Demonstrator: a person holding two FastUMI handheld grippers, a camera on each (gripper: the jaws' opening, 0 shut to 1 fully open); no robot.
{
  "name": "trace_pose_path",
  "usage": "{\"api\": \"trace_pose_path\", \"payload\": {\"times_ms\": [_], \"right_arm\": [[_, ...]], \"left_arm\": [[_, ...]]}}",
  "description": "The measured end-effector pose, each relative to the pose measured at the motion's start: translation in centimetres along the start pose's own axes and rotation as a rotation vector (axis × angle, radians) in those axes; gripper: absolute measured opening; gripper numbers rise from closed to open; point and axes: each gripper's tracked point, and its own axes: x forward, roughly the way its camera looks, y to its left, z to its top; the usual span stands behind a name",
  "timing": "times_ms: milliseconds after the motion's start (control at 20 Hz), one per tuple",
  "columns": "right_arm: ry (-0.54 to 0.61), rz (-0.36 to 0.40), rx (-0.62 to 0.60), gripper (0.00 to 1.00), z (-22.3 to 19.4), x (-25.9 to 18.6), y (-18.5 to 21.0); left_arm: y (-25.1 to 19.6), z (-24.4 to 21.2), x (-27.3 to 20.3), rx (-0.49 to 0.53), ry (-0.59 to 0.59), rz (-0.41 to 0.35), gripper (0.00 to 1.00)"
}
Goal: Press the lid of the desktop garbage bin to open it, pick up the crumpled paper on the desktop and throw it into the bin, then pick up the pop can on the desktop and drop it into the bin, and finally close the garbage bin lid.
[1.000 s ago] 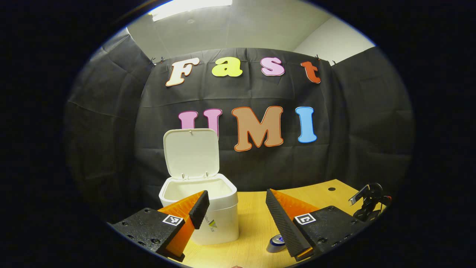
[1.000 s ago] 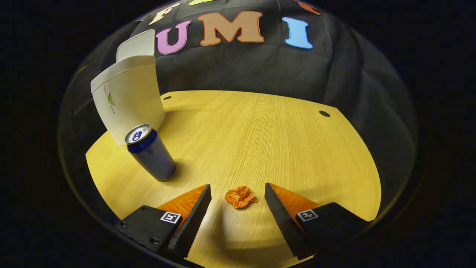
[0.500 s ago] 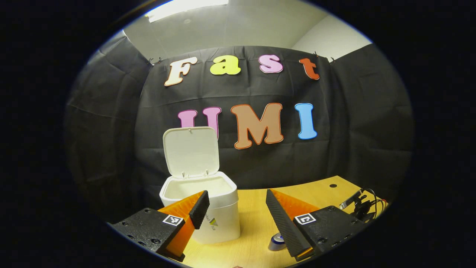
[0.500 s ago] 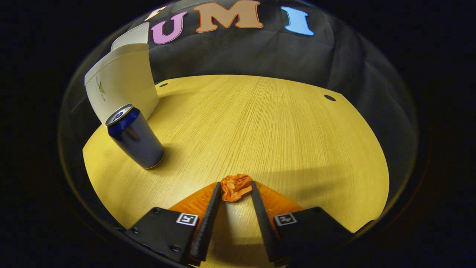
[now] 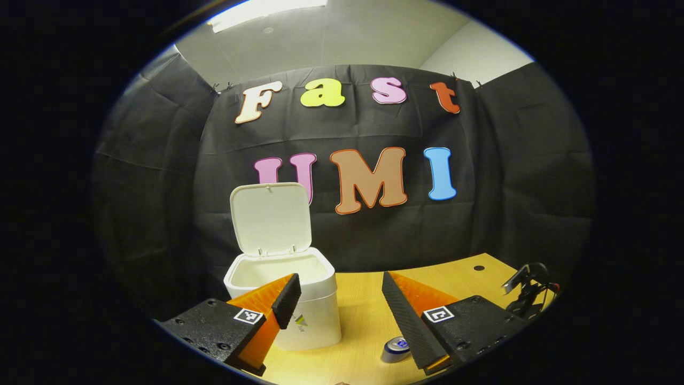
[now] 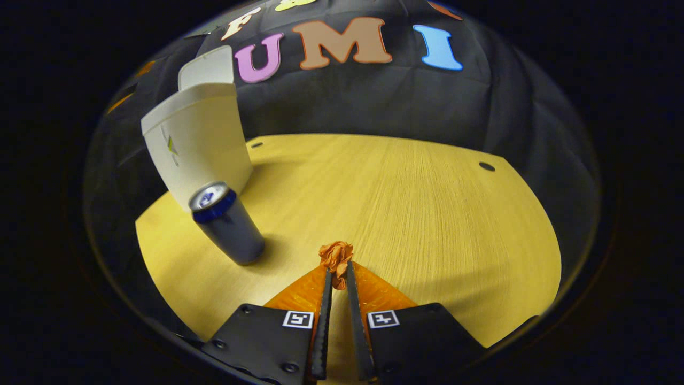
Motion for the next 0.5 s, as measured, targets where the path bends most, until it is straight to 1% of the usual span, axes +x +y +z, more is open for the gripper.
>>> {"api": "trace_pose_path", "payload": {"times_ms": [150,200,250,300,400,500], "right_arm": [[-0.138,0.071,0.006,0.23,4.9,-2.9,1.0],[-0.189,0.088,-0.001,0.23,6.7,-4.0,1.0],[-0.23,0.097,-0.009,0.22,8.6,-5.1,1.0],[-0.268,0.11,-0.013,0.22,10.3,-6.5,1.2],[-0.36,0.135,-0.024,0.22,14.2,-8.9,1.9],[-0.429,0.132,-0.048,0.22,17.9,-10.7,2.9]], "left_arm": [[-1.9,0.3,0.2,0.017,-0.01,0.016,0.94],[-2.5,0.5,0.2,0.022,-0.024,0.016,0.92],[-3.2,0.9,0.1,0.019,-0.033,0.009,0.95],[-4.0,1.0,0.2,0.012,-0.039,-0.01,0.93],[-4.9,1.8,0.3,0.007,-0.072,-0.045,0.94],[-4.9,2.2,0.5,0.012,-0.088,-0.072,0.94]]}}
